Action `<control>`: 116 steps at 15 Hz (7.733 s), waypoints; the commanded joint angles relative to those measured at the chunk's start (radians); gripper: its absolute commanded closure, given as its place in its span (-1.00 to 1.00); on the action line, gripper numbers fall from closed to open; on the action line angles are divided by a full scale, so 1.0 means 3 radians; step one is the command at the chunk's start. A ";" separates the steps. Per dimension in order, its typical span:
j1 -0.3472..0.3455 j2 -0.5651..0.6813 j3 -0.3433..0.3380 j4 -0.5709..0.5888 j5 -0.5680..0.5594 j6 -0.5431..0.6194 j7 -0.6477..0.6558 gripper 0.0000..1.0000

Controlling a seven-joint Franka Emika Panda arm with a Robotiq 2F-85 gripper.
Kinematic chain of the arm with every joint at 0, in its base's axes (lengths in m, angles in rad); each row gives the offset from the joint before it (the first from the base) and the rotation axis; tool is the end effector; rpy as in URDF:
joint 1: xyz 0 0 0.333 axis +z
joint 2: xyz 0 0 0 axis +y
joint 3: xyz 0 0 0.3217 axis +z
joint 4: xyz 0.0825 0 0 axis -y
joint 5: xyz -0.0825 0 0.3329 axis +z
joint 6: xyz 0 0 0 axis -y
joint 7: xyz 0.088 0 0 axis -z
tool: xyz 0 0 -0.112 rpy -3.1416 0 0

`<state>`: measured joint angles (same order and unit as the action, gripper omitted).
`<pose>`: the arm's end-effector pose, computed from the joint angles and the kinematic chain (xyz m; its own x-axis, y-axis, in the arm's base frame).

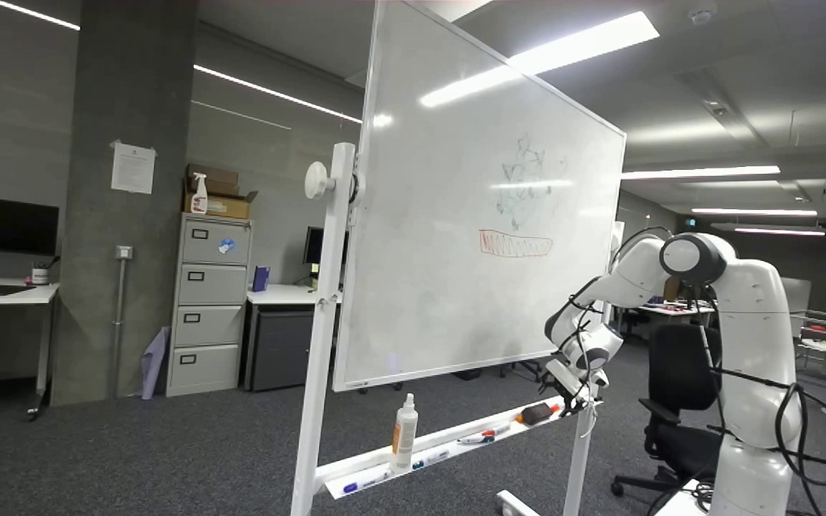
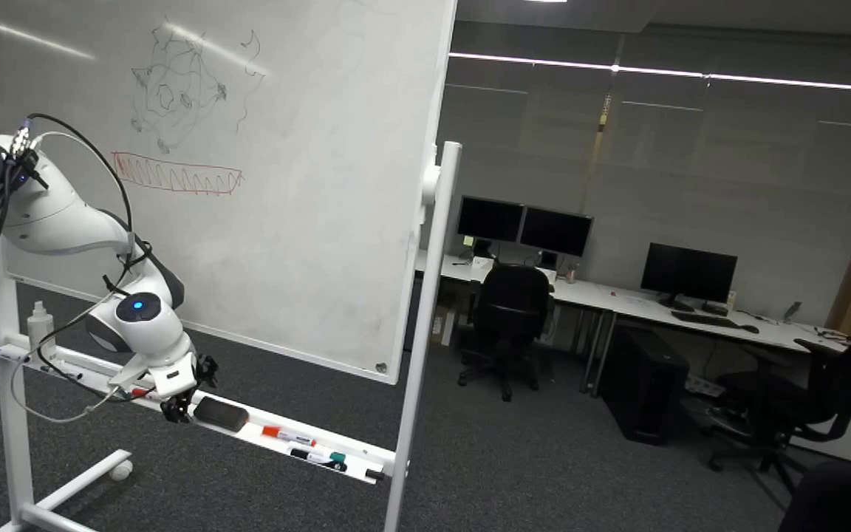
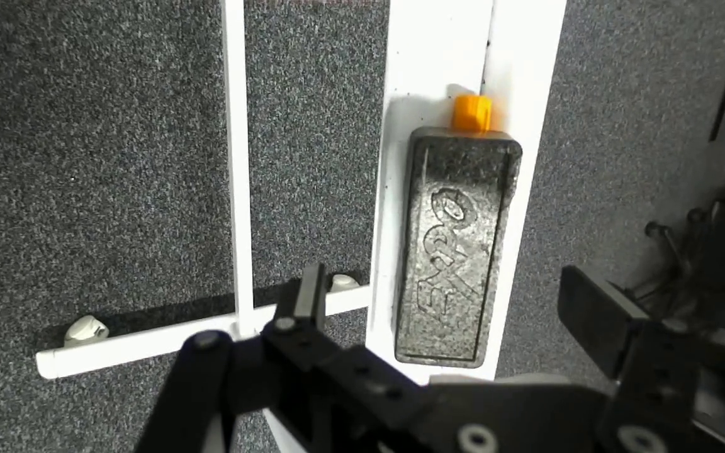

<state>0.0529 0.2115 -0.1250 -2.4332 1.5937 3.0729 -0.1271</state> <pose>0.4273 -0.1115 0.2753 0.0549 -0.9984 0.0159 -0.8753 -0.0558 -0.4803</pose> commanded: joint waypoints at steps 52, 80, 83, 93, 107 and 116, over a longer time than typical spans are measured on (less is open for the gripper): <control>0.0152 0.0302 -0.0002 0.0201 0.0163 0.0391 -0.0135 0.41; -0.0154 -0.1553 0.0888 -0.1136 0.0585 0.1317 -0.3036 0.41; -0.0297 -0.1941 0.1132 -0.1231 0.0755 0.1312 -0.3374 0.41; -0.0604 -0.2914 0.1771 -0.1077 0.1375 0.1312 -0.4307 0.41; -0.0792 -0.4022 0.2043 -0.0543 0.1449 0.1311 -0.4811 0.41; -0.0706 -0.3956 0.2084 -0.0672 0.1291 0.1305 -0.4596 -0.09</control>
<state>-0.1588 -0.9755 0.5001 -2.6347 1.9810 3.4645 -1.5058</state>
